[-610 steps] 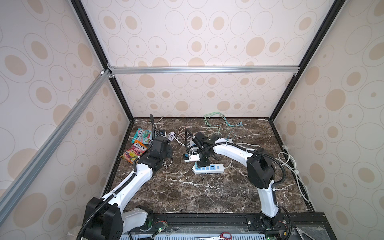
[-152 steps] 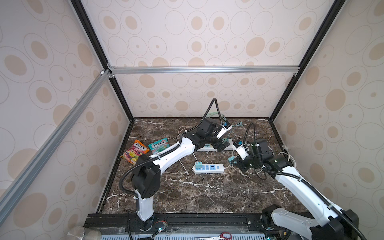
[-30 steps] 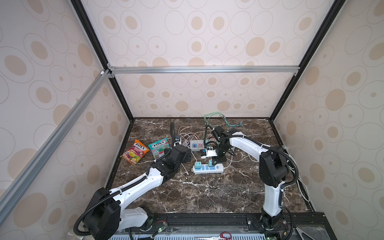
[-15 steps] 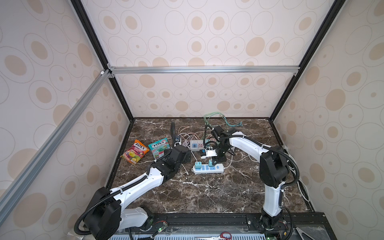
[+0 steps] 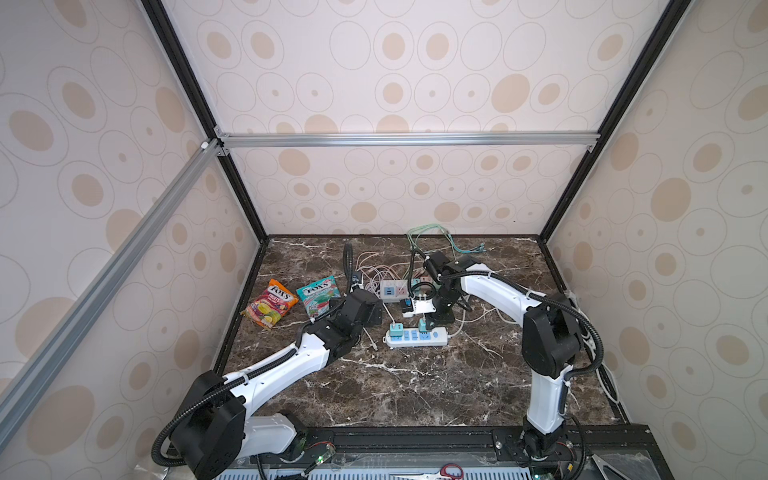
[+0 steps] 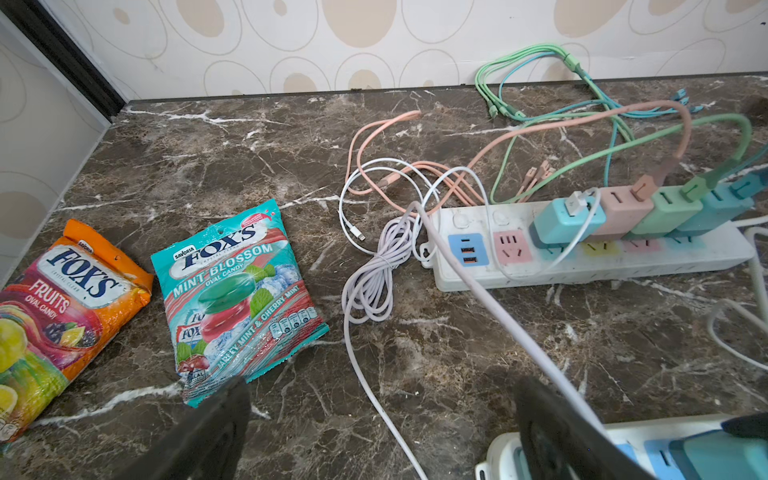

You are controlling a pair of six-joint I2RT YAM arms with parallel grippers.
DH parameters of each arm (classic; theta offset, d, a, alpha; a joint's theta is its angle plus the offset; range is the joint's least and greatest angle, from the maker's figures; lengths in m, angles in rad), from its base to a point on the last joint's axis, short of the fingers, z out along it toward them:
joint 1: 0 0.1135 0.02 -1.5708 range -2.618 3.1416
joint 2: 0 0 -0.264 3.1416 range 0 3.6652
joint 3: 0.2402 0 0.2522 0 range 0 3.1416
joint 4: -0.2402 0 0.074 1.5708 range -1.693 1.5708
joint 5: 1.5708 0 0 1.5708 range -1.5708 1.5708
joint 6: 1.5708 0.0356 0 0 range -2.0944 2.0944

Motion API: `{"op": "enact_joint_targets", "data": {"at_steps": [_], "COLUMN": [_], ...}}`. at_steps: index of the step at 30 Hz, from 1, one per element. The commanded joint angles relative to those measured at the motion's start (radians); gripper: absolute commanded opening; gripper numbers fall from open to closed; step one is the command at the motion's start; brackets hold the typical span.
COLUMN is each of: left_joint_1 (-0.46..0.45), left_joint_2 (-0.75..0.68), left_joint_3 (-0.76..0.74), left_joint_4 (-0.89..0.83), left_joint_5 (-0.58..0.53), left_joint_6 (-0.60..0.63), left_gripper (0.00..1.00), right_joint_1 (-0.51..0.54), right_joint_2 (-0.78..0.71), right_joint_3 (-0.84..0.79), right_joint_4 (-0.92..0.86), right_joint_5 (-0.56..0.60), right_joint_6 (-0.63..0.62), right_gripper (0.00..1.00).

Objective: Insert the plug
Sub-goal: 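Lower the charger into the blue socket with the right gripper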

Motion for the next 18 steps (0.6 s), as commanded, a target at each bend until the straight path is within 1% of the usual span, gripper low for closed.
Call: {"op": "enact_joint_targets", "data": {"at_steps": [1,12,18], "left_joint_1": [0.007,0.007,0.007], "left_joint_2": [0.011,0.023,0.026], "left_joint_3": [0.044,0.051,0.052], "left_joint_4": [-0.024,-0.035,-0.037], "left_joint_5": [-0.027,-0.024,-0.024], "left_joint_6": [-0.029,-0.033,-0.034], "left_gripper": [0.98,0.99,0.98], "right_joint_1": [0.004,0.004,0.004], "right_joint_2": [0.003,0.013,0.016], "right_joint_3": [-0.023,-0.066,-0.083], "right_joint_4": [-0.007,0.025,0.041], "right_joint_5": [-0.007,-0.028,0.015], "right_joint_6": [-0.003,0.019,0.021], "right_gripper": [0.0,0.0,0.0]}}
